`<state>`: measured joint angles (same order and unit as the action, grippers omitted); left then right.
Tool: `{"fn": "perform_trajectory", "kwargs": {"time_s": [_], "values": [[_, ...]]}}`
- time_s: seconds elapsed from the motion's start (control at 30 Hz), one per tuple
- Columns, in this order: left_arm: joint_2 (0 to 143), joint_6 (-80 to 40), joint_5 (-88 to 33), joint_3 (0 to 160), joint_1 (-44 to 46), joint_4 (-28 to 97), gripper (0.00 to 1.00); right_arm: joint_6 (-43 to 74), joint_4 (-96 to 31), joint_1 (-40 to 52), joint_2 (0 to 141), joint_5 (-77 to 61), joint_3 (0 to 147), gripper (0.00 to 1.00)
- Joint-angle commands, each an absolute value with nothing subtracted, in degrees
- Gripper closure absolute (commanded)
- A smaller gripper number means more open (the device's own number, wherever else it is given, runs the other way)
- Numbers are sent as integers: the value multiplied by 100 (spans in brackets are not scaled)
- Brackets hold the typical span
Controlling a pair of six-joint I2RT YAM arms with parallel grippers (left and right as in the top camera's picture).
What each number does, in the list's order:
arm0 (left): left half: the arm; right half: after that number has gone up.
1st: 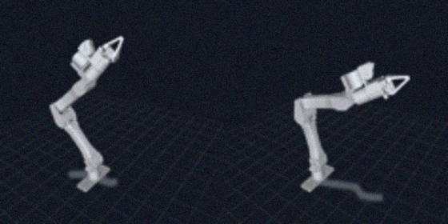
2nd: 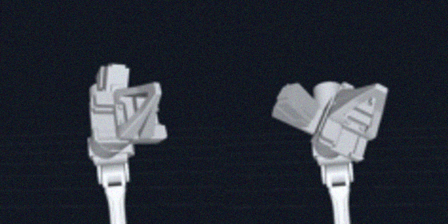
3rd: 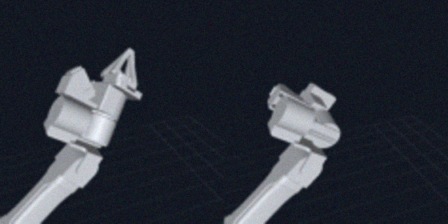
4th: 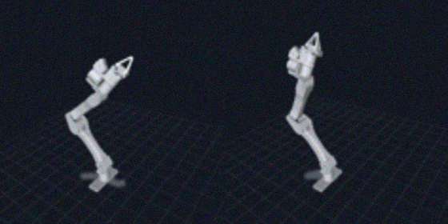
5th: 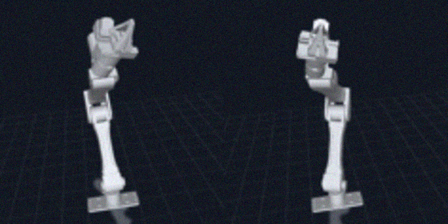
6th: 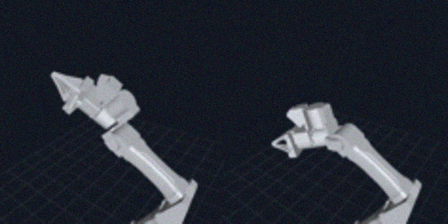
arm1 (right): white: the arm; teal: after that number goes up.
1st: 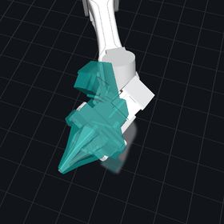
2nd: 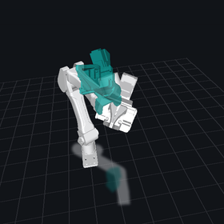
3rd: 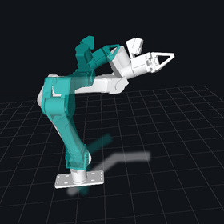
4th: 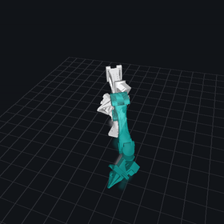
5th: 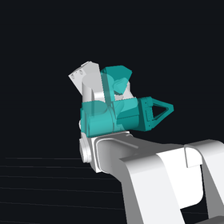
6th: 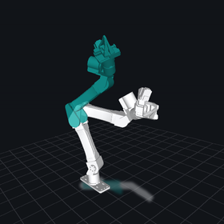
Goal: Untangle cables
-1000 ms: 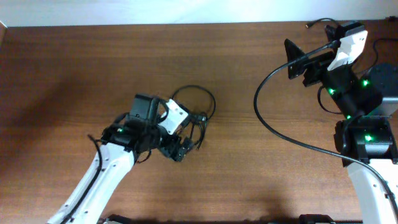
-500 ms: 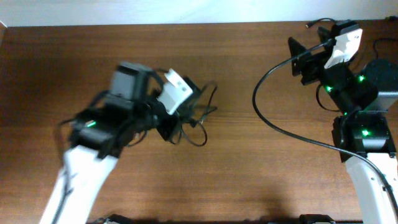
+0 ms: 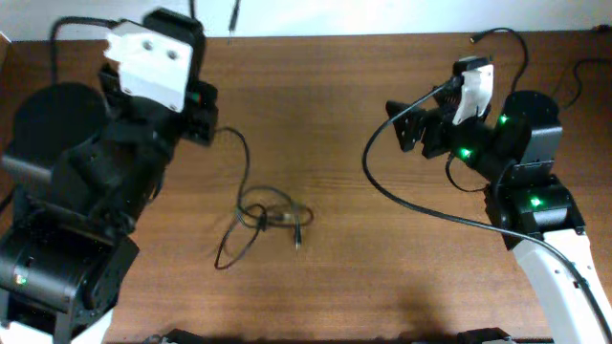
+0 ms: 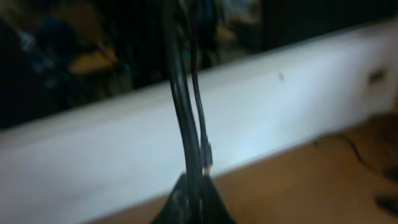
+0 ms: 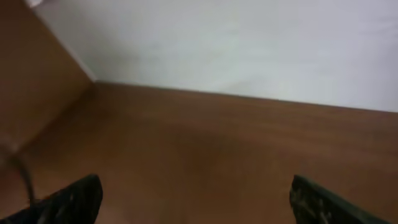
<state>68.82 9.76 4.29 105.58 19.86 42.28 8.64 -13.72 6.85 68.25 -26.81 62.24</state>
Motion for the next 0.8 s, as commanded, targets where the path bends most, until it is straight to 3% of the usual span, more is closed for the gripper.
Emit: {"fn": "perform_trajectory", "kwargs": {"time_s": [0.0,0.23,0.4,0.5,0.6,0.7,0.77], "values": [[6965,904,1041,10619,1973,3922,100,198,-1584,878,6936,-3301,6213,5],[7118,906,1098,10643,1973,2558,100,60,-1142,2213,8720,-3275,6213,5],[7179,1129,1098,10683,1973,1472,100,-128,-856,2226,8711,-3205,6235,5],[7264,1378,1098,10748,1973,139,100,-73,-897,1900,8571,-3085,6694,5],[7502,1492,1096,10892,1973,1131,100,43,-1988,718,8221,-3085,8333,4],[8217,1273,731,10890,1975,3218,100,43,-3218,-285,8187,-3087,9872,5],[8619,1341,1527,10916,1973,3024,100,16,-3677,-585,8176,-3087,10169,4]]}}
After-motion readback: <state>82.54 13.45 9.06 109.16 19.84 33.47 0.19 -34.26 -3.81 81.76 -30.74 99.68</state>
